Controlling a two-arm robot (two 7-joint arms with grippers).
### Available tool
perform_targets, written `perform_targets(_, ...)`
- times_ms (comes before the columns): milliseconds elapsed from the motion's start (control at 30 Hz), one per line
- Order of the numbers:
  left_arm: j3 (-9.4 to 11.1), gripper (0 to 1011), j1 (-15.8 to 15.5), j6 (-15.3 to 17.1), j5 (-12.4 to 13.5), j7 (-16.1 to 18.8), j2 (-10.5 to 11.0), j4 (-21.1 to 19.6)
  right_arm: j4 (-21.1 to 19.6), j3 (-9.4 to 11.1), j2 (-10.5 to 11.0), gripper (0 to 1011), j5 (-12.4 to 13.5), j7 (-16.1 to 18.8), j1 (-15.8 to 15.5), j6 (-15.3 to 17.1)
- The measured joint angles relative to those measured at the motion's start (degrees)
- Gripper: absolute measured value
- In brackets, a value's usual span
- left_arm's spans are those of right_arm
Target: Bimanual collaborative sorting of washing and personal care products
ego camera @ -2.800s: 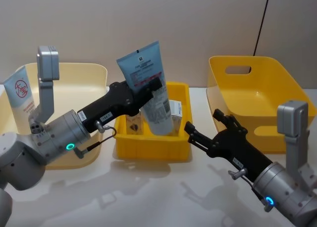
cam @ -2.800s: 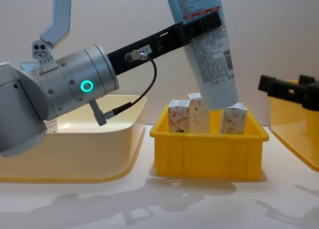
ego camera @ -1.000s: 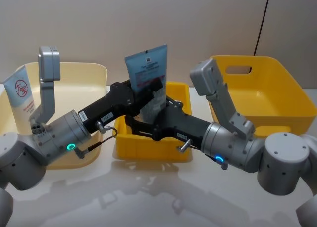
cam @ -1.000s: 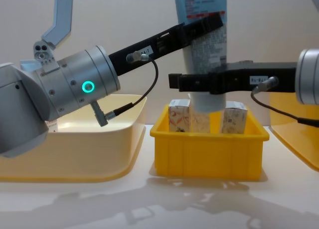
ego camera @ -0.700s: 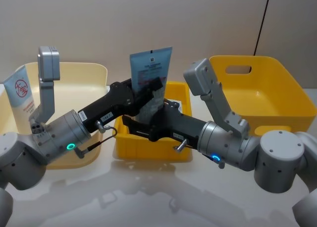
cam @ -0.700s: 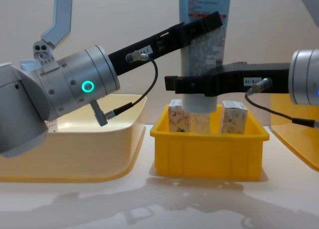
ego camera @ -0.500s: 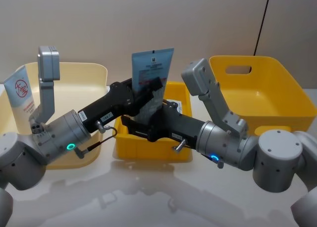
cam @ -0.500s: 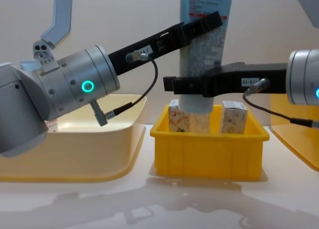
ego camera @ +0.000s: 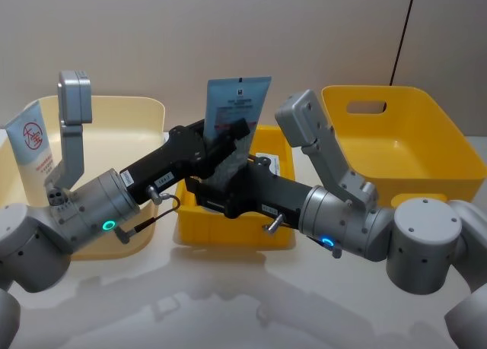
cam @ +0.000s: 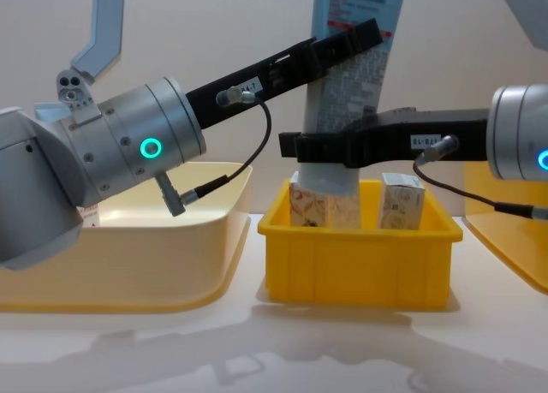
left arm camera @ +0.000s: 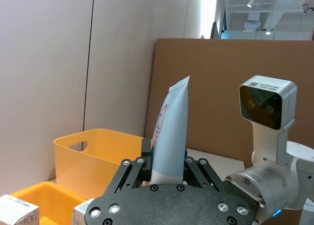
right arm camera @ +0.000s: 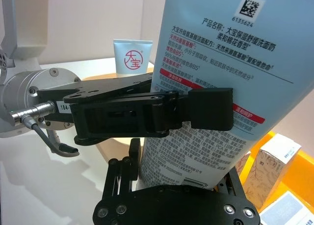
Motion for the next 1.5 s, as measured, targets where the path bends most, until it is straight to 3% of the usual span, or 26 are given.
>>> perform_targets(700,0.0,278,0.0,0.0,0.0,0.0,0.0,0.0,0.1,-0.1,-0.1,608,-0.1,0.0,0.2,0.0)
perform_targets(1133,0.0,278,0.0,0.0,0.0,0.0,0.0,0.0,0.1,-0.2,-0.1,608,-0.1,0.0,0.2,0.0)
perform_targets(1500,0.1,616,0.0,0.0,0.0,0.0,0.0,0.0,0.1,-0.2,-0.1,608,-0.1,0.0,0.2,0.0)
